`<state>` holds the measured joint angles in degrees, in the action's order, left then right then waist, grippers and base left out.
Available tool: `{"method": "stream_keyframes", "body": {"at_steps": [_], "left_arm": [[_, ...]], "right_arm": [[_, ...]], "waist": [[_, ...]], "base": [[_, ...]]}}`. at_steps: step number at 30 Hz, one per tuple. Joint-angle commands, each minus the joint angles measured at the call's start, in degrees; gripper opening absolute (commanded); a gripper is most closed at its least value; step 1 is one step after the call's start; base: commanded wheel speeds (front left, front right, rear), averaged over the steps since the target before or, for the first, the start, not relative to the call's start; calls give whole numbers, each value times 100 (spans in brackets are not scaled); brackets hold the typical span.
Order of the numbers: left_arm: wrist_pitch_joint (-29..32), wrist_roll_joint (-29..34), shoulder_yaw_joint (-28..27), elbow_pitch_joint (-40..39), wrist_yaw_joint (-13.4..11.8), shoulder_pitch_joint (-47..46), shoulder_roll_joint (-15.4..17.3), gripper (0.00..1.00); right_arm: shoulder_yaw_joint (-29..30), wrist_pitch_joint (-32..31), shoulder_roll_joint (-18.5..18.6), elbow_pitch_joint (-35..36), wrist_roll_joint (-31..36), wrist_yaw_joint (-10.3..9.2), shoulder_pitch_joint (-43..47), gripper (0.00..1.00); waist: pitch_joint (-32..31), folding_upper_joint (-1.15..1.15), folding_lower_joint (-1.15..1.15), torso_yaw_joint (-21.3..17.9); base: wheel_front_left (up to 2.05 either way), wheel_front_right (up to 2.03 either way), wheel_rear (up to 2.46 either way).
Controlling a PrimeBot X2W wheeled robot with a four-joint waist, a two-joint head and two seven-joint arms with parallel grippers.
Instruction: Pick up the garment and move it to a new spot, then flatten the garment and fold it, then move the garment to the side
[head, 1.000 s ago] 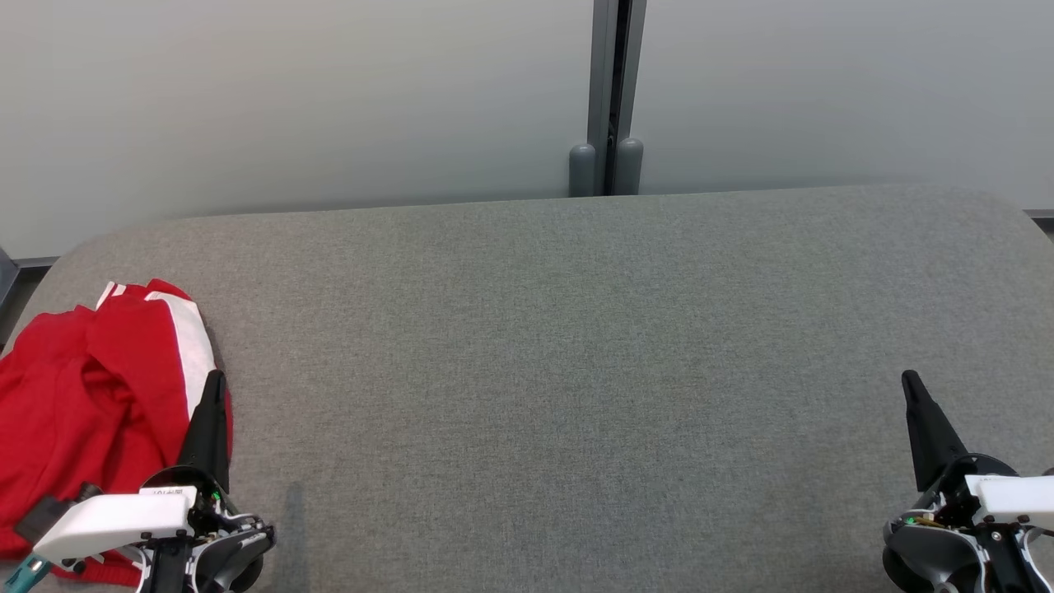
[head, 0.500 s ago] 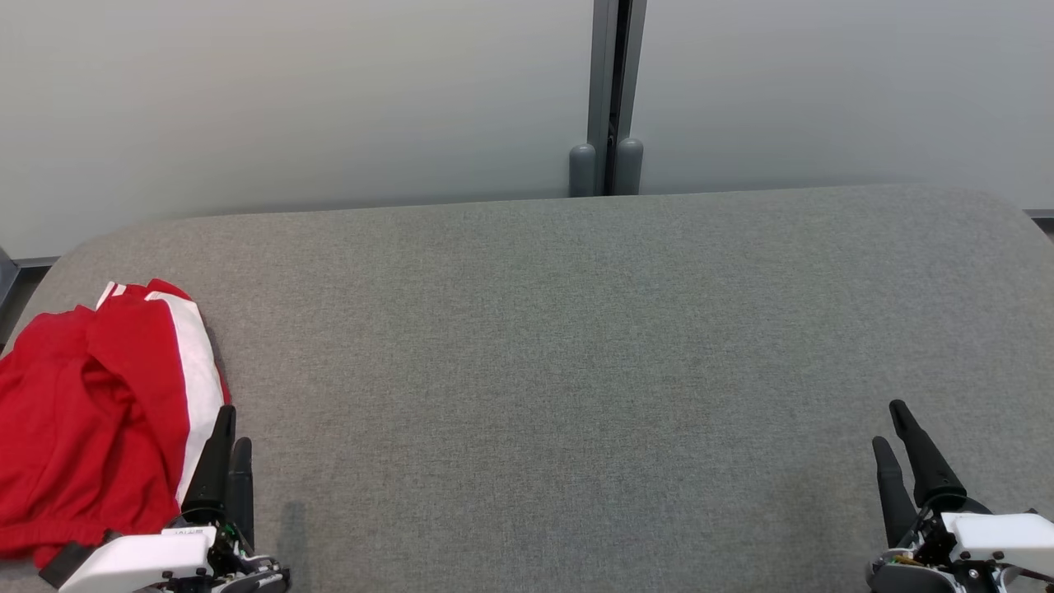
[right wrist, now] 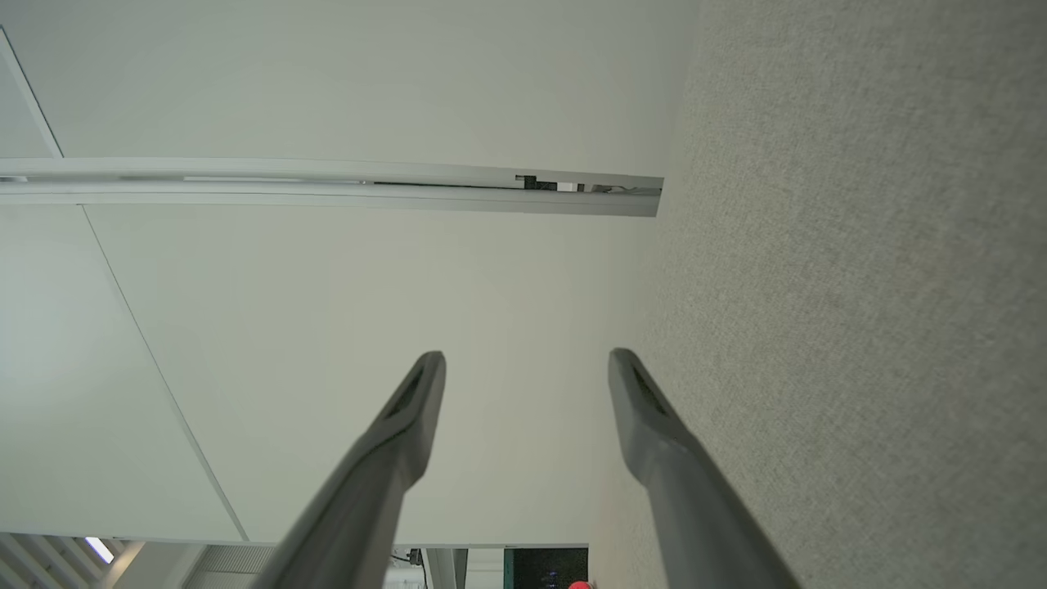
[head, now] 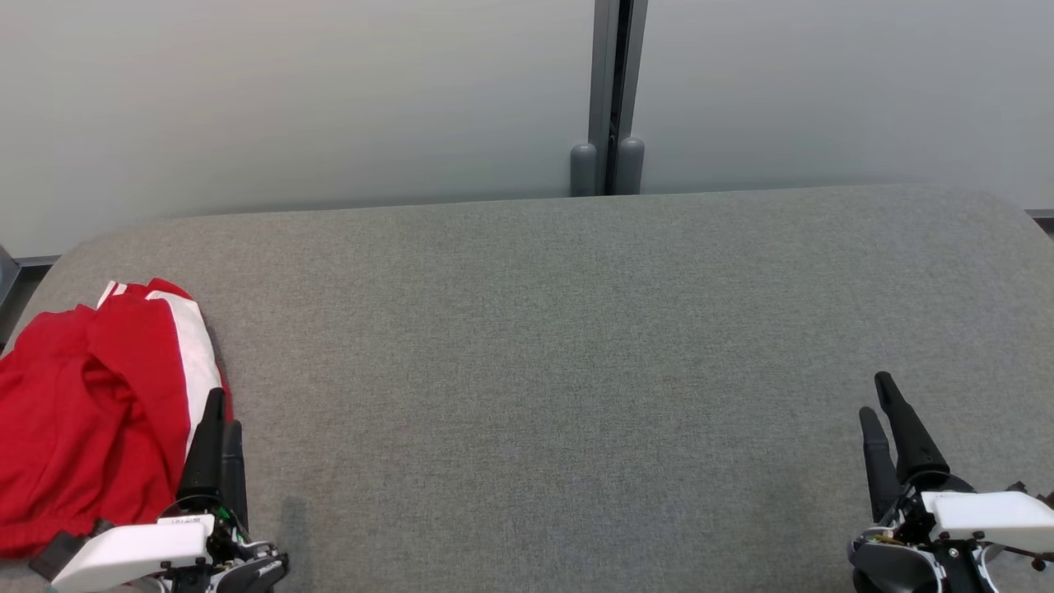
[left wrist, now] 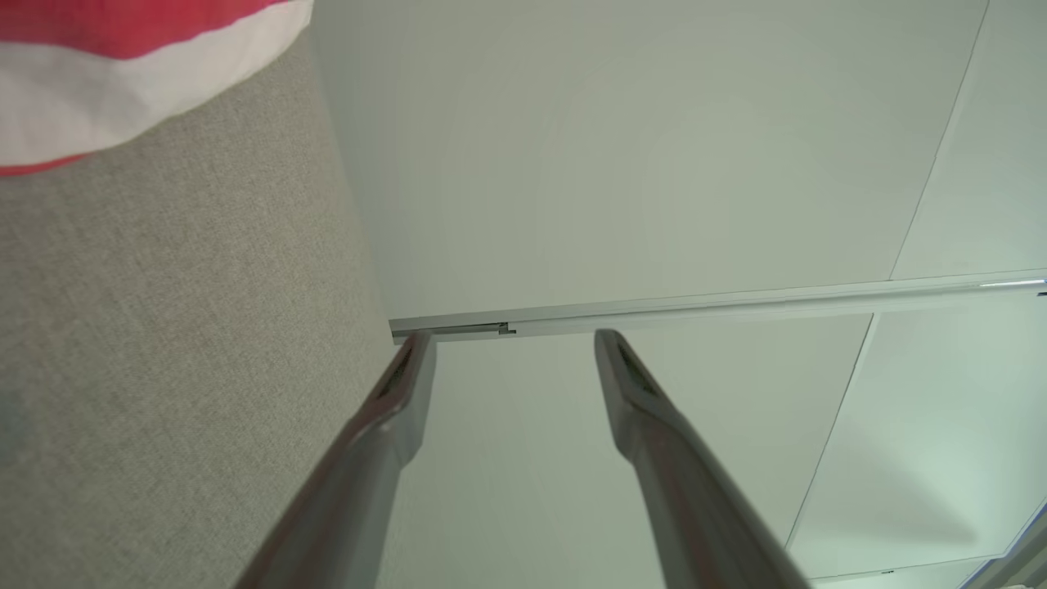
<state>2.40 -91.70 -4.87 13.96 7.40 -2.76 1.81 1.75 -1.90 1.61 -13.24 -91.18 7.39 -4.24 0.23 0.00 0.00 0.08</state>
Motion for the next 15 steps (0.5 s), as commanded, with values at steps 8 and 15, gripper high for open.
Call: {"method": "stream_keyframes", "body": {"at_steps": [8, 15], "left_arm": [[-262, 466, 166, -217, 4, -197, 179, 100], [-437, 1006, 258, -209, 5, -231, 256, 100]], "right_arm": [[-165, 233, 64, 257, 440, 5, -229, 100], [-308, 390, 73, 362, 1031, 6, -292, 100]], "waist": [[-4, 0, 0, 2], [-2, 0, 0, 0]], "base": [[0, 0, 0], [0, 0, 0]]}}
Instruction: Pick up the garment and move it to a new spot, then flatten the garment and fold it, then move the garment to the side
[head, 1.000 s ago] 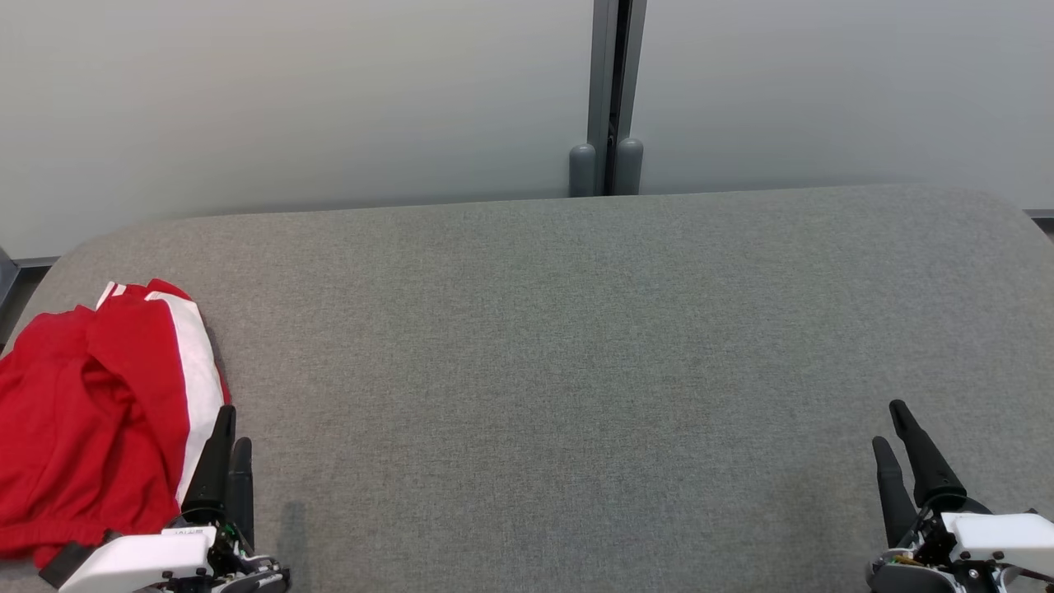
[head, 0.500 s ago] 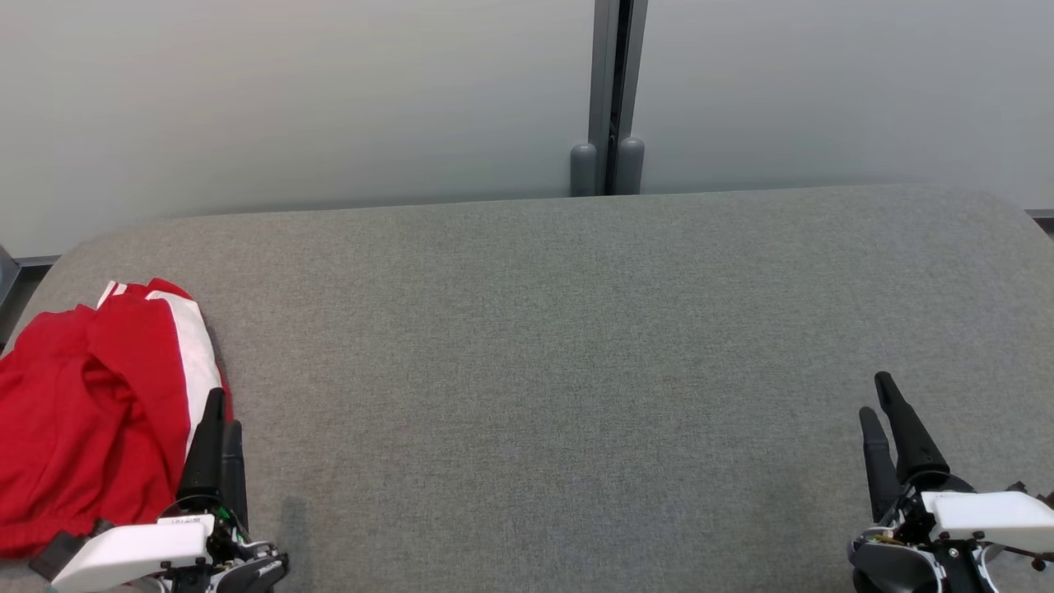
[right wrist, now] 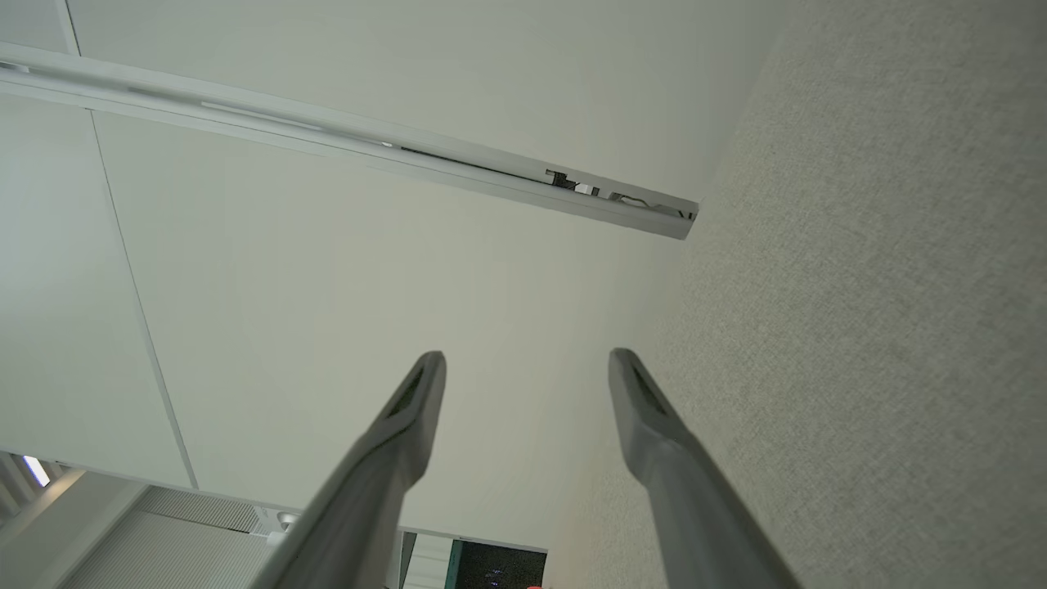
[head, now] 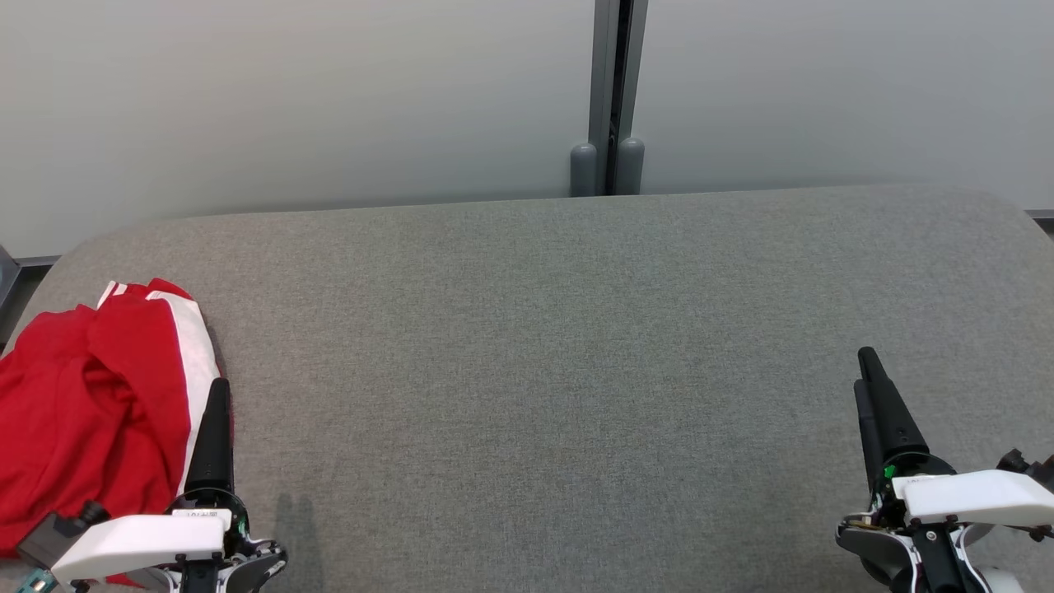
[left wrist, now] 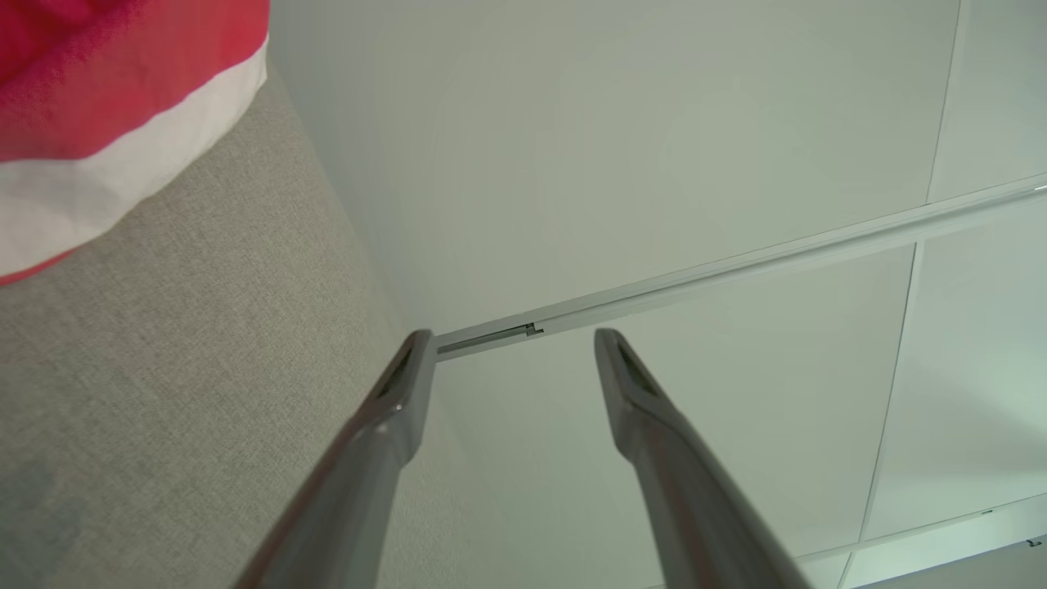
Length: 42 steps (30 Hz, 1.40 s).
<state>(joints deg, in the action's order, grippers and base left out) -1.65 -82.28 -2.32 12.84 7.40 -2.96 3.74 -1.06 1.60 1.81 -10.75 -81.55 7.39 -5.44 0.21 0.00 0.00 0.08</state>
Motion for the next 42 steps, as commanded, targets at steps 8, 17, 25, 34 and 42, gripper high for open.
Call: {"method": "stream_keyframes", "body": {"at_steps": [8, 17, 25, 34, 42], "left_arm": [[-197, 1033, -88, -80, 6, -232, 33, 100], [-369, 2507, -182, -40, -14, -249, -21, 100], [-508, 3556, -132, 38, -106, -265, -51, 100], [-653, 4595, 18, 125, -221, -272, -11, 100], [-758, 5118, 42, 166, -237, -265, -9, 100]], "right_arm": [[-210, 205, 62, 222, 873, 7, -227, 100], [-339, 380, 72, 269, 1918, 8, -283, 100], [-461, 519, 80, 211, 3045, 9, -331, 100], [-512, 663, 88, 76, 4177, 10, -366, 100], [-459, 770, 95, -148, 4949, 10, -393, 100]], "waist": [[-1, 0, 0, -8], [2, 0, 0, -6], [-9, 0, 0, -8], [-36, 0, 0, -24], [-58, 0, 0, -38]], "base": [[0, 0, 0], [0, 0, 0], [0, 0, 0], [0, 0, 0], [0, 0, 0]]}}
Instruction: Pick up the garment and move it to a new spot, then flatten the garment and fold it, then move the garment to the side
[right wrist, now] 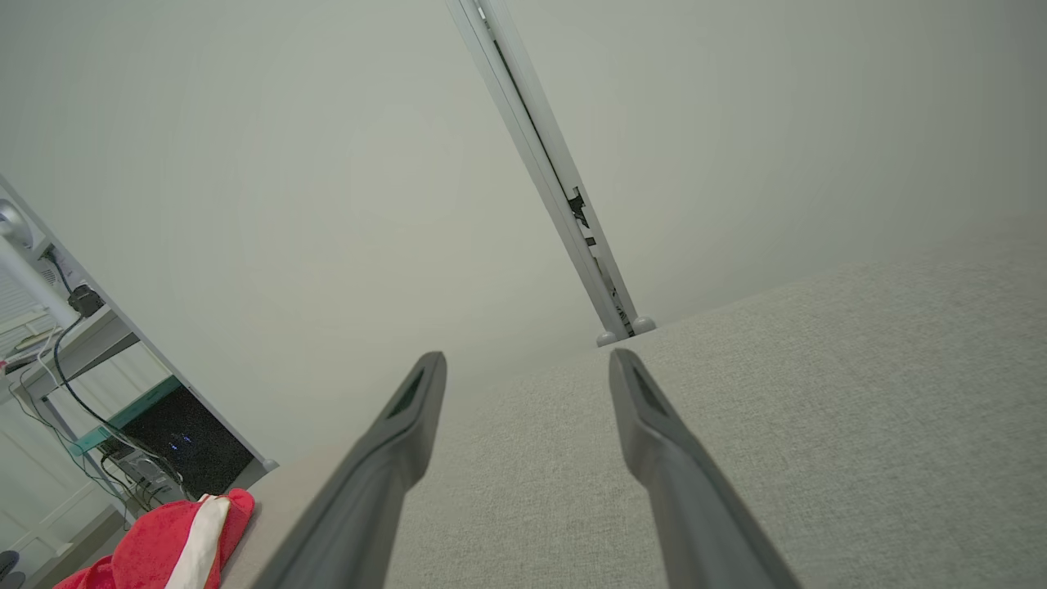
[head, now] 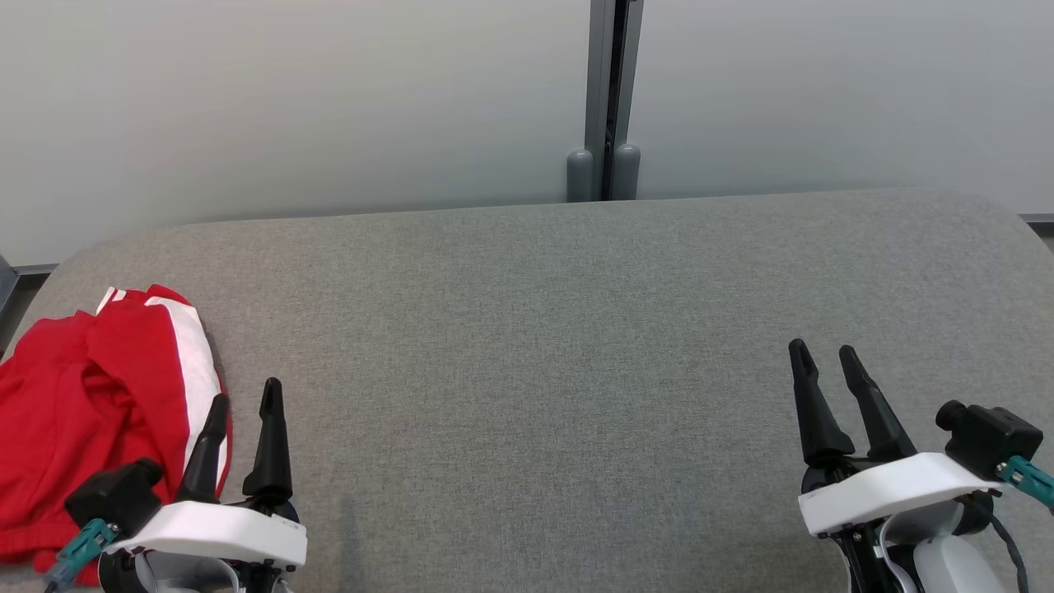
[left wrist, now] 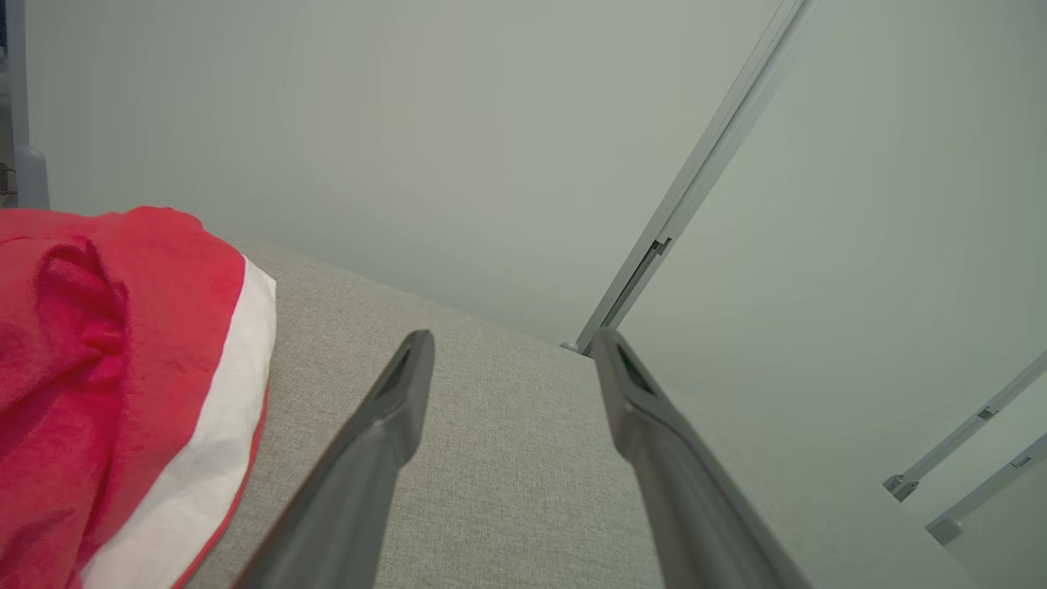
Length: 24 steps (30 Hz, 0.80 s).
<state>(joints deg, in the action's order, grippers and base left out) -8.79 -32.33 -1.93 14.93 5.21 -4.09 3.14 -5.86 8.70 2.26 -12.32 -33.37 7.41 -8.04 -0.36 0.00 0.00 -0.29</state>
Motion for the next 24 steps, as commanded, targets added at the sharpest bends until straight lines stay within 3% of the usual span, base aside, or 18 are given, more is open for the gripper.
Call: {"method": "stream_keyframes", "body": {"at_steps": [1, 24], "left_arm": [[-60, 189, 3, -39, -19, -148, 52, 100], [-363, 1409, -72, 103, -49, -175, 32, 100]], "right_arm": [[38, 73, 50, -18, 216, 8, -139, 100], [2, 380, 70, -393, 1440, 11, -326, 100]], "waist": [[-5, 0, 0, -2], [-10, 0, 0, 6]], "base": [[0, 0, 0], [0, 0, 0]]}}
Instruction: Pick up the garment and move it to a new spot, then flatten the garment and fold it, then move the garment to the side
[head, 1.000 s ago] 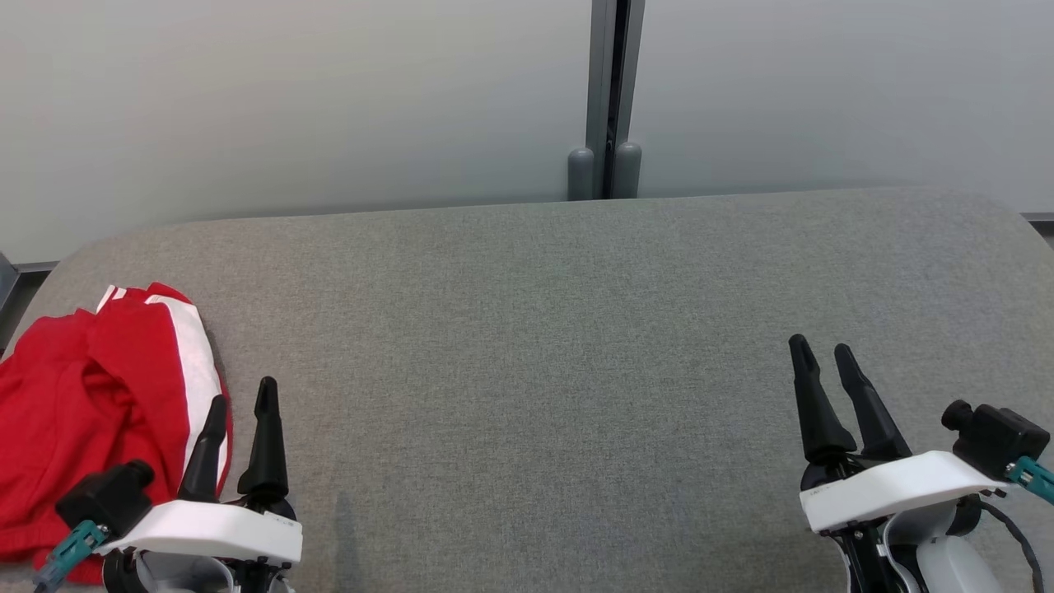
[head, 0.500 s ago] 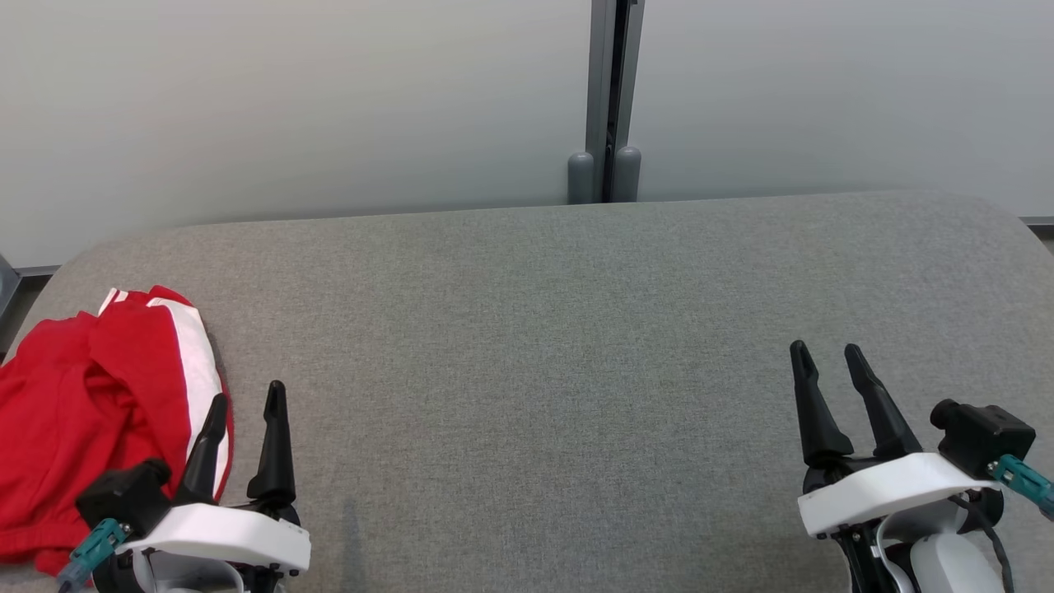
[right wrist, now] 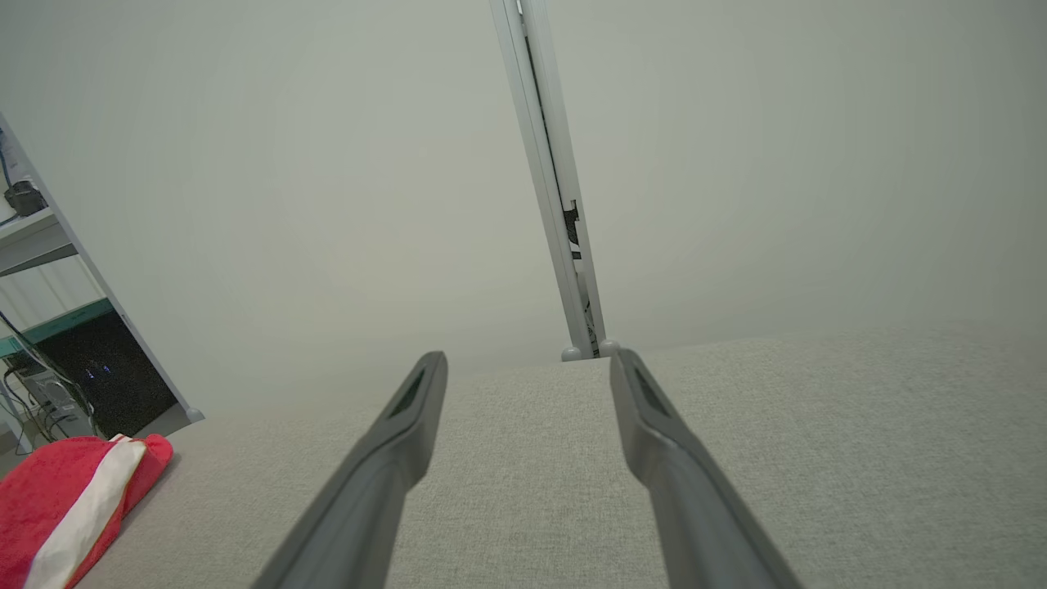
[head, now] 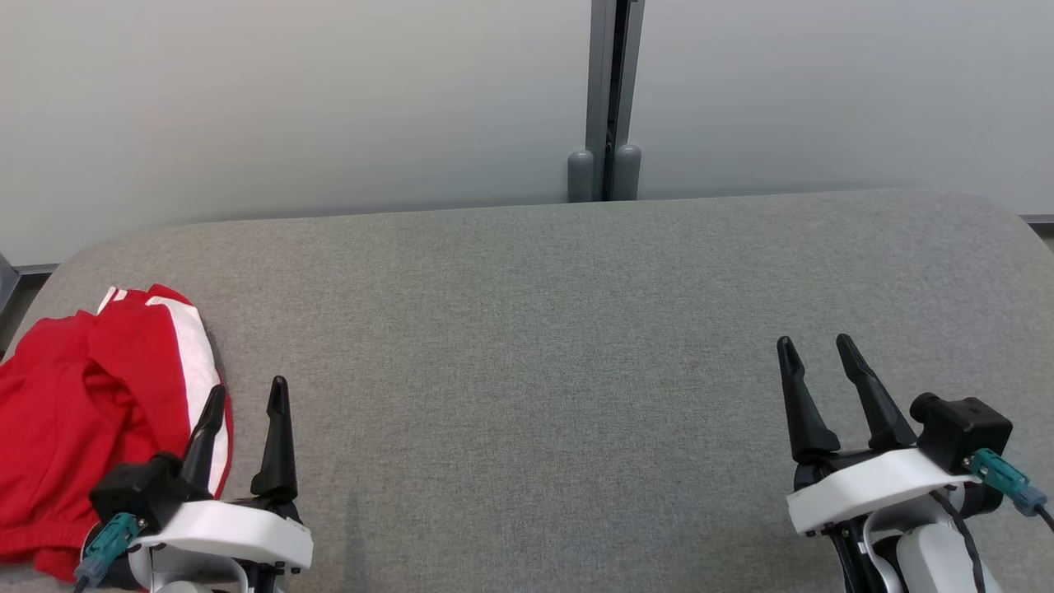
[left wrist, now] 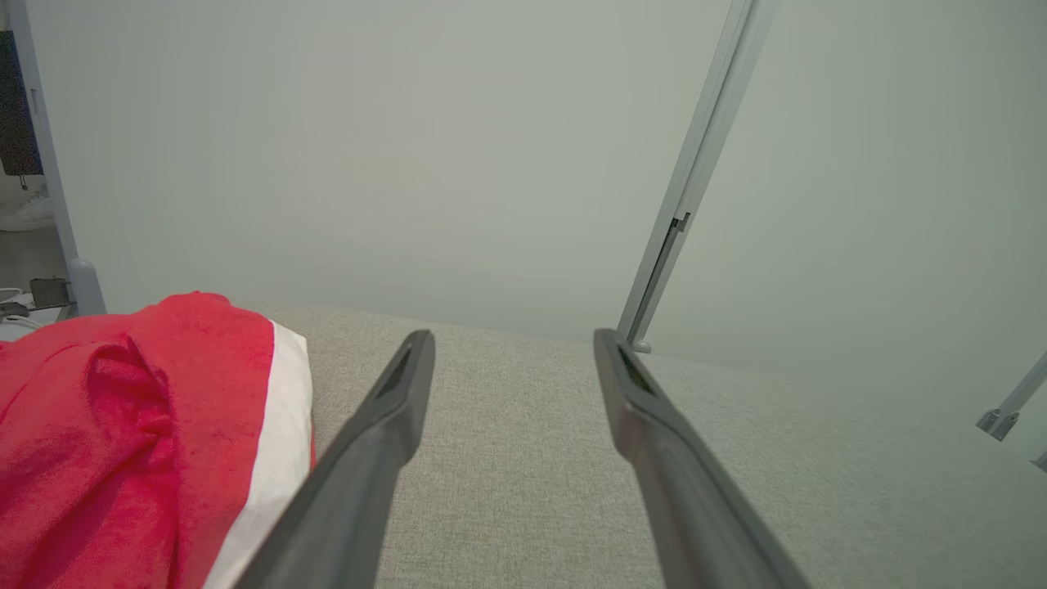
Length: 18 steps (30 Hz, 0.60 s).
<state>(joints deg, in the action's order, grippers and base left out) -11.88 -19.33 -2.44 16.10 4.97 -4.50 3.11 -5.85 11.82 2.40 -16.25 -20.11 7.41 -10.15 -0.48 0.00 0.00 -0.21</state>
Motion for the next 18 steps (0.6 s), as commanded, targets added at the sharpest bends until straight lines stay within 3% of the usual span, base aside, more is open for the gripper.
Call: {"method": "stream_keyframes", "body": {"at_steps": [1, 18], "left_arm": [[-60, 163, -24, -8, -24, -132, 34, 100], [-248, 847, -30, 32, -3, -143, 12, 100]], "right_arm": [[-1, 77, 56, -7, 159, 10, -118, 100], [-123, 271, 66, -53, 842, 12, -169, 100]], "waist": [[5, 0, 0, -4], [22, 0, 0, -18]], "base": [[0, 0, 0], [0, 0, 0]]}}
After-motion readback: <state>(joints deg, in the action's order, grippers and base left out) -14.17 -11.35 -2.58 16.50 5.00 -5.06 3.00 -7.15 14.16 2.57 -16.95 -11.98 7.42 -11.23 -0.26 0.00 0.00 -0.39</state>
